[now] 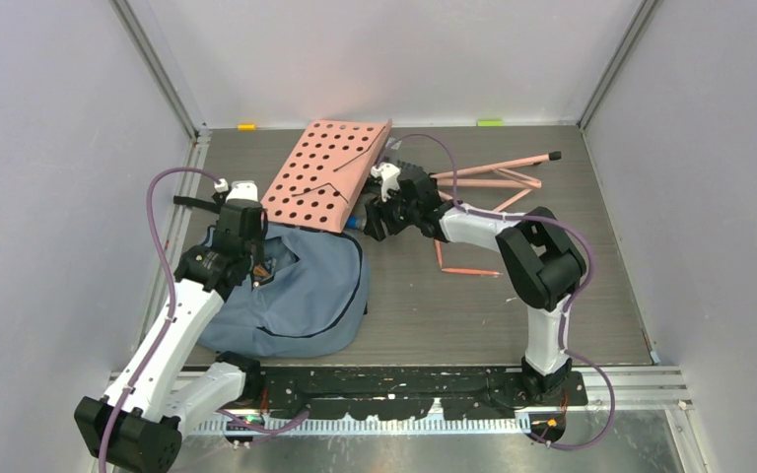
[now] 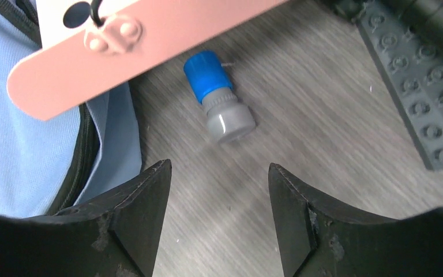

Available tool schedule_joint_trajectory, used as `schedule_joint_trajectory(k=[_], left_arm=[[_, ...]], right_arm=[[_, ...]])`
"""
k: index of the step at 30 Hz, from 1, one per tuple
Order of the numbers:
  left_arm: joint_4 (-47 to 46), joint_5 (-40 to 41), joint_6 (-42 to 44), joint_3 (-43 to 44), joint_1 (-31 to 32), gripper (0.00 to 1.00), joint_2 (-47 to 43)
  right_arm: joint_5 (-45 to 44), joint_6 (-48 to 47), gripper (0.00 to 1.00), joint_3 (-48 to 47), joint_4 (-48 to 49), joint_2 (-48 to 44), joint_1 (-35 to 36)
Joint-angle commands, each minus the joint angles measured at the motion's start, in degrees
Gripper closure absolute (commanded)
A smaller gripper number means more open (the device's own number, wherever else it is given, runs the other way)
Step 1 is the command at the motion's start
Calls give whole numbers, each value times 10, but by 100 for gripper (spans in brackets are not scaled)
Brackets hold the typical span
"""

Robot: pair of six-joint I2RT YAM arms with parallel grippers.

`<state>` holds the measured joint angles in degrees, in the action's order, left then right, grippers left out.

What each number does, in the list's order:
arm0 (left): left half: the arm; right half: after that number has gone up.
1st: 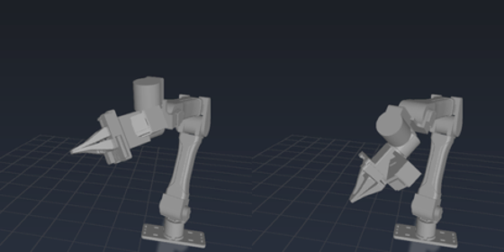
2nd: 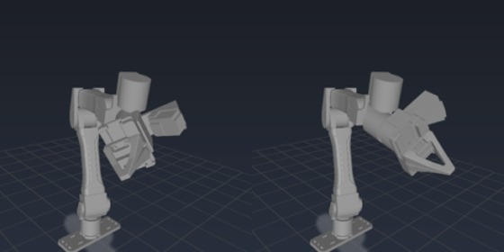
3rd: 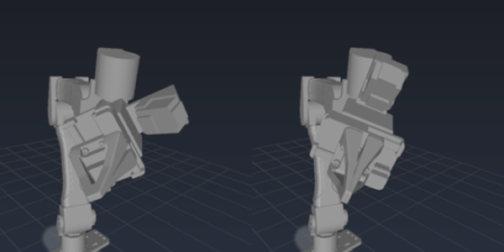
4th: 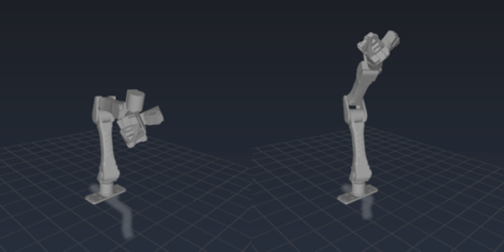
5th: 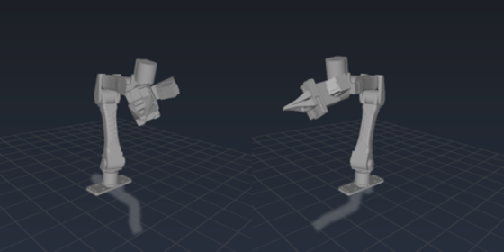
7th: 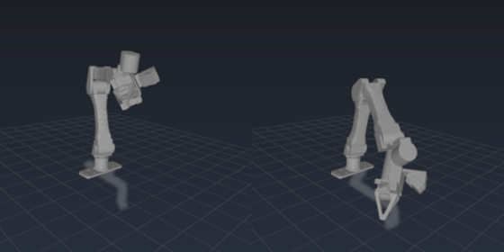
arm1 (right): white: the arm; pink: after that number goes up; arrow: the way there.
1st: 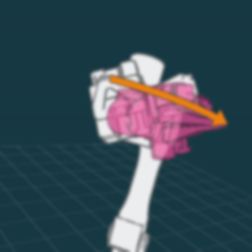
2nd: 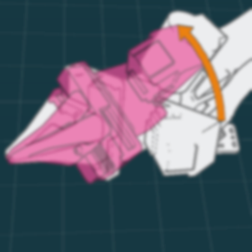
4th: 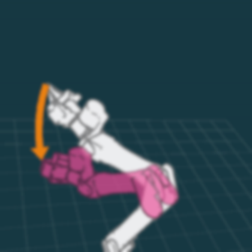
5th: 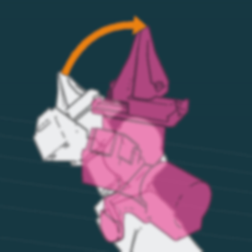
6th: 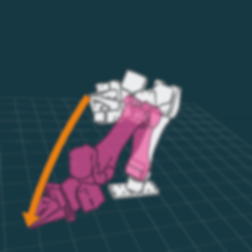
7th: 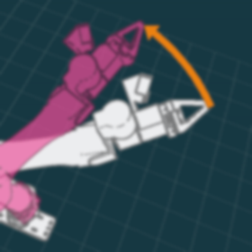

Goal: Pack the student bag
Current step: Pick up the stationery from the center of the board.

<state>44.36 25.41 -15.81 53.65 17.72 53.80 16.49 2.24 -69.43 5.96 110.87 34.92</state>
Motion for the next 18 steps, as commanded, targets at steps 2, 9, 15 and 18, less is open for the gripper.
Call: schedule_joint_trajectory(k=[2, 9, 15, 18], left_arm=[[-50, 3, 8, 5, 0, 100, -12], [-50, 0, 8, 6, 0, 100, -14], [-49, 0, 8, 6, 0, 100, -16], [-49, 0, 8, 5, 0, 100, -16]], right_arm=[[33, -37, 31, -75, 12, 39, 2], [49, -50, 30, -120, -6, 83, 2], [72, -52, 30, -161, -39, 113, 2], [84, -50, 31, -188, -64, 131, 2]])
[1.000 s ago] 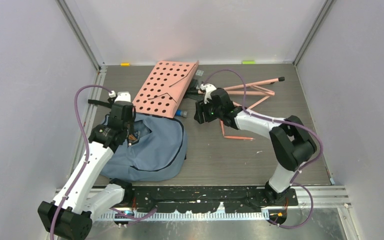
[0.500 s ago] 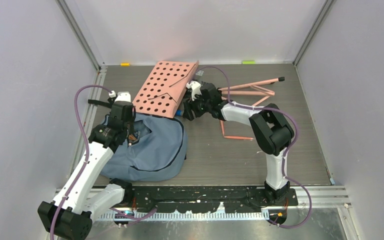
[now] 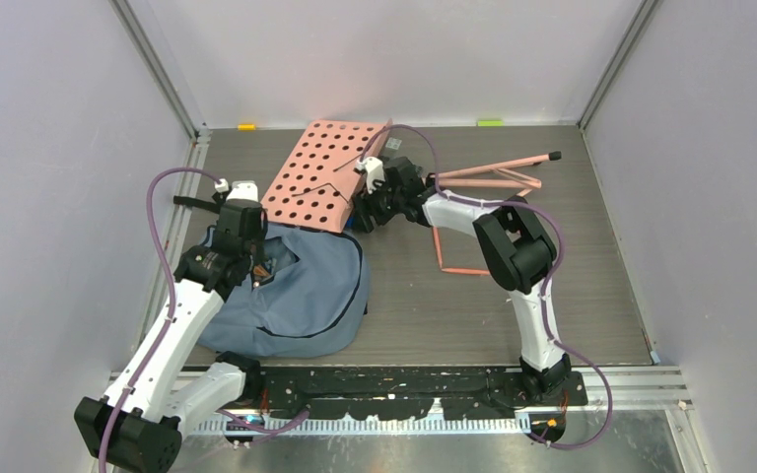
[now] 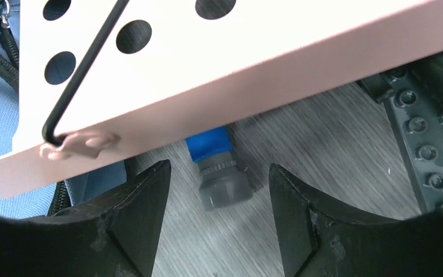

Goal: Pack the student bag
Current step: Pick up the stationery from the center of the board.

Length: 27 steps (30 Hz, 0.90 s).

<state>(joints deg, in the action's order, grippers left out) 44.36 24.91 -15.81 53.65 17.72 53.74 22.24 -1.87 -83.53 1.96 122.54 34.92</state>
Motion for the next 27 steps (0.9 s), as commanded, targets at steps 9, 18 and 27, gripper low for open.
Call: schedule_joint_trajectory(k=[9, 18, 27], left_arm=[[-48, 1, 8, 6, 0, 100, -14], [-48, 1, 8, 7, 0, 100, -15], [-47, 1, 8, 7, 0, 100, -18]], right_arm=[[13, -5, 35, -53, -45, 30, 2], [-6, 4, 53, -4, 14, 5, 4], [-14, 28, 76, 66, 46, -63, 3]])
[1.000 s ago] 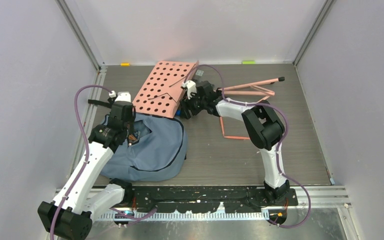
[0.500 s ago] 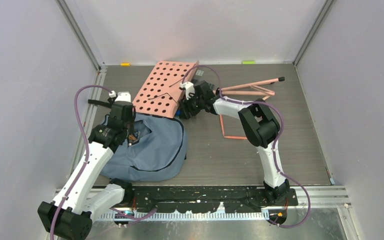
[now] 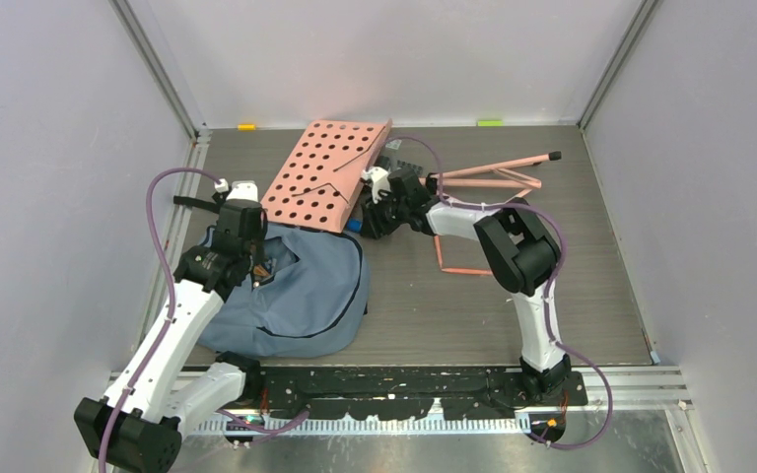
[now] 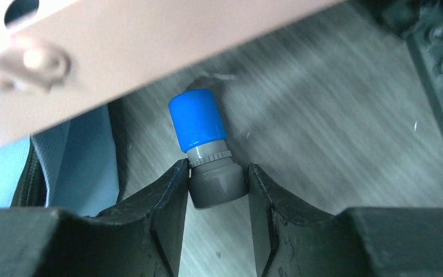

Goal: Pack the student bag
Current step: Pick up the stationery from the center of the board, then place the stationery in the student bag.

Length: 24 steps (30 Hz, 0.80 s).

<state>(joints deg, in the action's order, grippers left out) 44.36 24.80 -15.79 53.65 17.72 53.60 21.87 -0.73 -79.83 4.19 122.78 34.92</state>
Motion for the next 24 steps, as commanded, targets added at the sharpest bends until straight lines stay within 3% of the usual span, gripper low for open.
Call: schedule_joint_trajectory(k=[1, 6, 14, 19, 24], left_arm=[[-47, 2, 8, 7, 0, 100, -17], [-52, -13, 10, 5, 0, 100, -21], [-59, -68, 20, 4, 0, 100, -16], [-64, -88, 18, 2, 0, 100, -20], [-63, -98, 18, 2, 0, 100, -23]], right_arm=[[-17, 27, 78, 45, 27, -73, 3], [-68, 60, 89, 120, 52, -154, 3], [-170, 95, 92, 243, 0, -339, 3], [-208, 87, 92, 247, -84, -457, 38], [-228, 81, 90, 186, -138, -478, 94]])
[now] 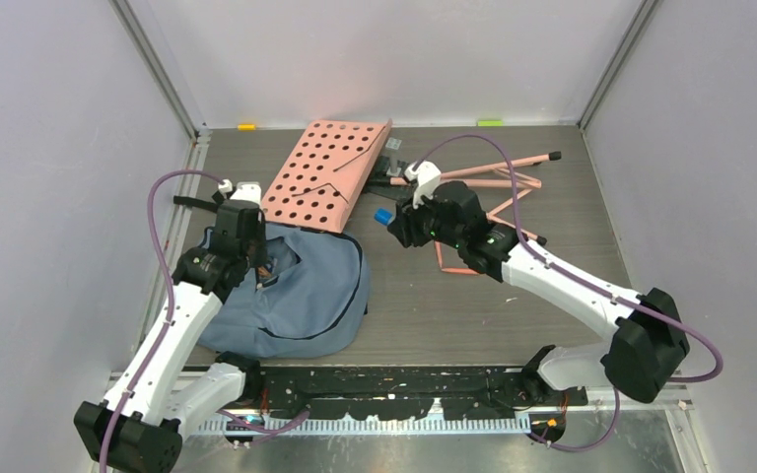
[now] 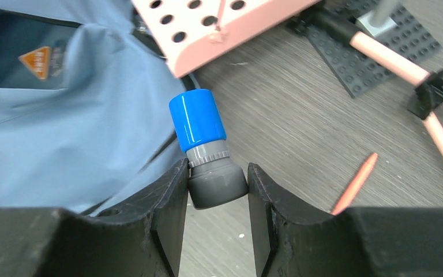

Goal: Pack the student bag
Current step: Place the stationery in the student bag.

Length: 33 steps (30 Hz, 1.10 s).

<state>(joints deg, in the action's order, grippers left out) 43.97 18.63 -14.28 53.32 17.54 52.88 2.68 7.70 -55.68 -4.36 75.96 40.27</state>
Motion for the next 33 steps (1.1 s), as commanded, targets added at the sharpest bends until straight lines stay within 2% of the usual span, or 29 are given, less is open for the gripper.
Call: schedule_joint_trajectory(k=[1, 6, 10, 17, 33], left_arm=[[-59, -39, 4, 5, 2, 100, -18], [-62, -49, 8, 3, 1, 100, -26], [-64, -51, 9, 1, 1, 100, -28], [-64, -48, 9, 2, 1, 100, -31], [-65, -53, 7, 2, 1, 100, -29]], right_arm=[[-48, -3, 90, -64, -66, -1, 59], [-45, 1, 90, -155, -96, 69, 119], [-18, 9, 90, -235, -108, 165, 161], [46, 39, 90, -407, -181, 316, 175], [116, 67, 89, -579, -184, 479, 199]])
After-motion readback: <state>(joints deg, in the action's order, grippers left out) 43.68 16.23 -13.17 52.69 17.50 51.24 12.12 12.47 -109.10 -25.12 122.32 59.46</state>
